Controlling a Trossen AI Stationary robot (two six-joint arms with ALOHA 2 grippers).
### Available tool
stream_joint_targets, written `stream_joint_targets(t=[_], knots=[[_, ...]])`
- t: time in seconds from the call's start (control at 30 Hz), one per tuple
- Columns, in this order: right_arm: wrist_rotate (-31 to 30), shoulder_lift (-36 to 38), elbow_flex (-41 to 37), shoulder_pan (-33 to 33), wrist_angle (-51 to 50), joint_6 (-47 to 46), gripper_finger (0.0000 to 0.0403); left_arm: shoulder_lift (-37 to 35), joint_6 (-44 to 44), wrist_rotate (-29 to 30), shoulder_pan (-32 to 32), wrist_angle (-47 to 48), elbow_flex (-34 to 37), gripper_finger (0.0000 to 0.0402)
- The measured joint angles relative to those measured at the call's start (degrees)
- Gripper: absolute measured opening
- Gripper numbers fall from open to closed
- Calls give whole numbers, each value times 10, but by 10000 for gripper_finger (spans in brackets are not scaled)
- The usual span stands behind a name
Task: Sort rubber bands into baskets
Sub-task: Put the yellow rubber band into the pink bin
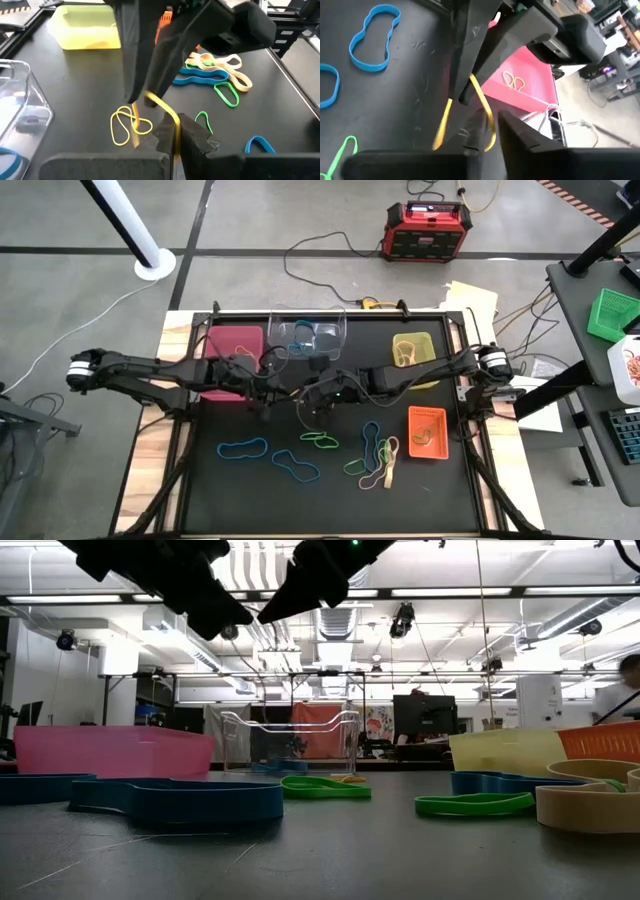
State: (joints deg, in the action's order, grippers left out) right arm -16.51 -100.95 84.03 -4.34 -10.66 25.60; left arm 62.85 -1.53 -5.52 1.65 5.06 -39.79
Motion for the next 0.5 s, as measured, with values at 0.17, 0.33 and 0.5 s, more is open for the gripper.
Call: stream_joint_targets(t=[0.17,0.33,0.5], knots=[[-1,0,0,16,-2,-41,117,-8,-2,9,0,71,-28,0],[-3,10,0,33,-32,-79,166,-23,-54,165,1,319,-100,0],[-2,12,0,41,-48,-105,188,-24,-183,325,4,615,-169,0]])
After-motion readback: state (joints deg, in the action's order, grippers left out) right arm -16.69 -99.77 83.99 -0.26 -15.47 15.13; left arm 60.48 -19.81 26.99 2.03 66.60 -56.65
